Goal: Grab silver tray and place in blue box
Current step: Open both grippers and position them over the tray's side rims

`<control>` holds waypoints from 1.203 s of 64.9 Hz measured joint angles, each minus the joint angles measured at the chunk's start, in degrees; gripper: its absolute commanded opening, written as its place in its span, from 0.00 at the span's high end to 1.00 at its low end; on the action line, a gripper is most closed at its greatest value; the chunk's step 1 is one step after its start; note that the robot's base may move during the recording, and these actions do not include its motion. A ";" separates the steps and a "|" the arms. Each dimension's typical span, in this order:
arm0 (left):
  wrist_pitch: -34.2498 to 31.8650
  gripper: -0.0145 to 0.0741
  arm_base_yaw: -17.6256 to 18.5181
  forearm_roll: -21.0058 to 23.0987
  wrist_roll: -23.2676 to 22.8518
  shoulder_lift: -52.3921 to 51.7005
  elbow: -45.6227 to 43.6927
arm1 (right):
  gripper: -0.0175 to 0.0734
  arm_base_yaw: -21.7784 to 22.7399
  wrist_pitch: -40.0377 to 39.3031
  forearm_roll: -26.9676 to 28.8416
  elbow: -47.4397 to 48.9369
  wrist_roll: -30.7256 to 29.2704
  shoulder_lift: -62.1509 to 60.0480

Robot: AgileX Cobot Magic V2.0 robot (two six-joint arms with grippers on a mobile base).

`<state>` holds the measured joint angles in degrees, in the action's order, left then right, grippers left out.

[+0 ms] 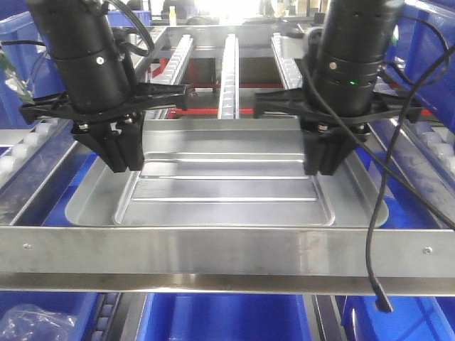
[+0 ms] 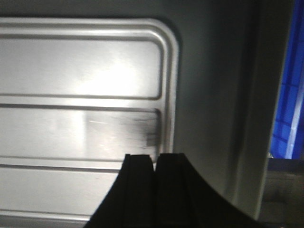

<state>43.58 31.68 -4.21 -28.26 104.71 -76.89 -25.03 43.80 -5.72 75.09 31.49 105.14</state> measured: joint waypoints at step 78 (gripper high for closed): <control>0.58 0.40 0.00 0.13 0.13 0.73 -0.09 | 0.59 0.28 0.49 0.13 0.00 -1.76 0.33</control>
<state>44.16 31.68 -4.08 -28.13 105.45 -76.98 -24.75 44.29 -5.60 75.09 29.73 105.48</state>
